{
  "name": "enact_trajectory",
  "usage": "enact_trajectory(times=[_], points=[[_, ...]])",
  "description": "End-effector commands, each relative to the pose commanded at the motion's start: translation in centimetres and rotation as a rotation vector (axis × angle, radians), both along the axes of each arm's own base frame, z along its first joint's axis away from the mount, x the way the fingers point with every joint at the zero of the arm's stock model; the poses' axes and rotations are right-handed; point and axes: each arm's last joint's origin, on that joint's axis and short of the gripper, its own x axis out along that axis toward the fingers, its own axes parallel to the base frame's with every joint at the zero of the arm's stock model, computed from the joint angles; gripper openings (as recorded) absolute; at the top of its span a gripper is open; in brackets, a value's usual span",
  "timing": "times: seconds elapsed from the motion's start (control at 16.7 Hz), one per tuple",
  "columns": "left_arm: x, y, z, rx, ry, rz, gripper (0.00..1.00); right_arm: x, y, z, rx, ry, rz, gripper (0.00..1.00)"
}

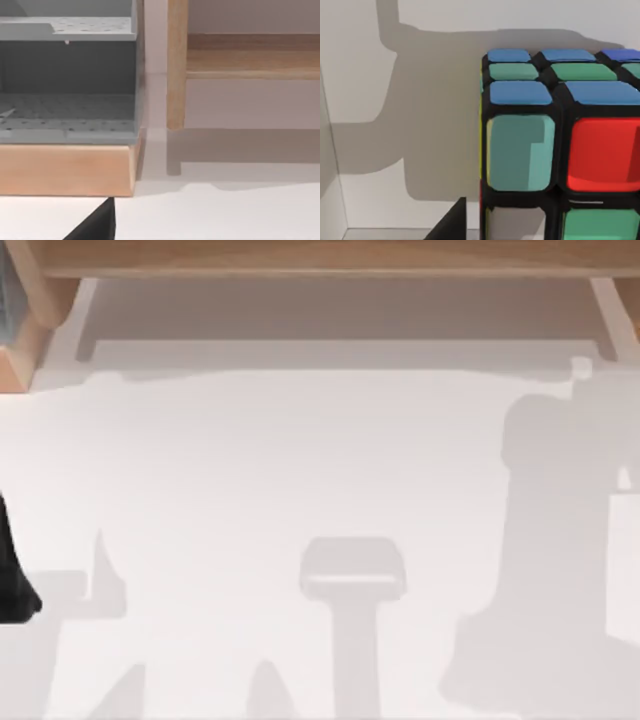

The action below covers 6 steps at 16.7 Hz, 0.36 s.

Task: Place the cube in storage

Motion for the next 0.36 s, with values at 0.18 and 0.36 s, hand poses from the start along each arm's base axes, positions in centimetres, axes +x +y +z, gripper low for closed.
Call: enact_trajectory(times=[0.18, 0.36], points=[[0.00, 0.00, 0.00, 0.000, 0.000, 0.000, 1.00, 0.00, 0.00, 0.00, 0.000, 0.000, 0.000, 1.00], [0.00, 0.00, 0.00, 0.000, 0.000, 0.000, 1.00, 0.00, 0.00, 0.00, 0.000, 0.000, 0.000, 1.00]])
